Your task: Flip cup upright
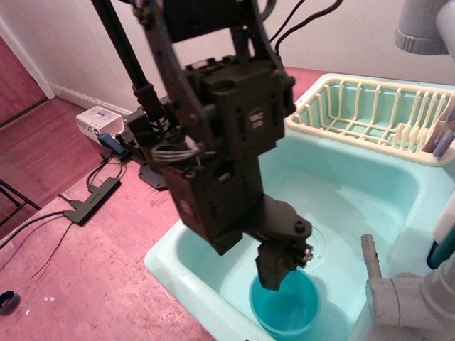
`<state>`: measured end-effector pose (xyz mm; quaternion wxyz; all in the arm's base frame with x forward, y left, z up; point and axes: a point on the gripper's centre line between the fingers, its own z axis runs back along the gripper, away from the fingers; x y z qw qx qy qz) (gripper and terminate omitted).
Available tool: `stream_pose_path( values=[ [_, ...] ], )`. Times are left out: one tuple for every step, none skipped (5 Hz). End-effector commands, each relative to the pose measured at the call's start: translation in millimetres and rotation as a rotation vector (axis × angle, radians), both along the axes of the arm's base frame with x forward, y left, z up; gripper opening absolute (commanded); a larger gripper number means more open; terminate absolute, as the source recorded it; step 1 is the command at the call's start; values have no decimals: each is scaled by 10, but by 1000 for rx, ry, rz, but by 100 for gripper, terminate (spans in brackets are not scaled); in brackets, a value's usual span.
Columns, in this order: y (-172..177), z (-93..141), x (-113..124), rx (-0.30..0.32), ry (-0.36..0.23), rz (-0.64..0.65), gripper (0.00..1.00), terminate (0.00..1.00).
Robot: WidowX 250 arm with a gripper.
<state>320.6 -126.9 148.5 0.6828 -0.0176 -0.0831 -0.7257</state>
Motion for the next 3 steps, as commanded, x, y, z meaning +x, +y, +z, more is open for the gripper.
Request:
stream_pose_path(
  values=[
    [20,208,31,-14,-58,-9,100,0],
    [20,208,31,-14,-58,-9,100,0],
    [20,208,31,-14,-58,-9,100,100]
  ],
)
